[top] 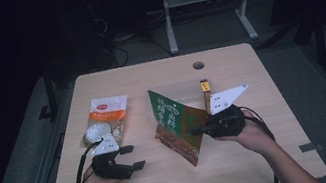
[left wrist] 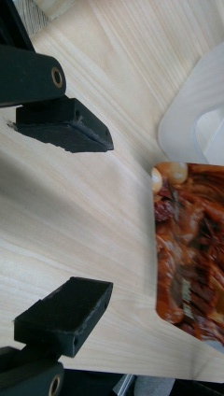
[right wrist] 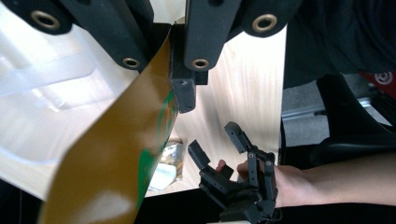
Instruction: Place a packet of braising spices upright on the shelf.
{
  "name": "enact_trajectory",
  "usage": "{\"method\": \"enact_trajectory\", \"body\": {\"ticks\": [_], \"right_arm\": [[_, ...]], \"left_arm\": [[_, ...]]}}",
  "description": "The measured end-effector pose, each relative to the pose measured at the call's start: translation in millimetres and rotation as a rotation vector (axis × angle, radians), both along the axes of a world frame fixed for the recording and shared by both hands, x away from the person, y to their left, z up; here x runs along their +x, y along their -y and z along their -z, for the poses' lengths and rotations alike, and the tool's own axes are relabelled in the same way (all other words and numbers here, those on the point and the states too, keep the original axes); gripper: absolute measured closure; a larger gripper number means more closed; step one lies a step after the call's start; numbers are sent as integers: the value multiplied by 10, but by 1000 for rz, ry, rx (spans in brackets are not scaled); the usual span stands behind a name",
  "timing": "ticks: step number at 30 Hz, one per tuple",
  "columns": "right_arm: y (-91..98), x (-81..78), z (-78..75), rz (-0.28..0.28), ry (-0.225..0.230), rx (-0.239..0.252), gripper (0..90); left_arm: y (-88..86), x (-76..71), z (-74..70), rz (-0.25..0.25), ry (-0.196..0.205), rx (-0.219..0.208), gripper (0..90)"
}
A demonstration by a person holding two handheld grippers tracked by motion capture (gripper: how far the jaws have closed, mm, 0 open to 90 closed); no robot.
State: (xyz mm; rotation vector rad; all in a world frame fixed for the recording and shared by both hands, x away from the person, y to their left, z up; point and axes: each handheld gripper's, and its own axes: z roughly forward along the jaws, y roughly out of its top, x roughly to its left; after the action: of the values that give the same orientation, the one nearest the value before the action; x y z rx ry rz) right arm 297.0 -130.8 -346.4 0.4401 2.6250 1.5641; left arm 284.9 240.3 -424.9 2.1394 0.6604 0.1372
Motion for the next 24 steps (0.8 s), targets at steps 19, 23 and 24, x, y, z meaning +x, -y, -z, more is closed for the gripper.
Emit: {"method": "enact_trajectory", "body": {"ticks": [19, 23, 24], "right_arm": [[146, 270, -461, 93, 133, -36, 900], [189, 372, -513, 131, 152, -35, 900], [202, 404, -521, 138, 157, -34, 900]], "left_arm": [[42, 13, 71, 11, -18, 6, 256], [52, 12, 77, 14, -21, 8, 255], [53, 13, 81, 13, -22, 6, 255]]}}
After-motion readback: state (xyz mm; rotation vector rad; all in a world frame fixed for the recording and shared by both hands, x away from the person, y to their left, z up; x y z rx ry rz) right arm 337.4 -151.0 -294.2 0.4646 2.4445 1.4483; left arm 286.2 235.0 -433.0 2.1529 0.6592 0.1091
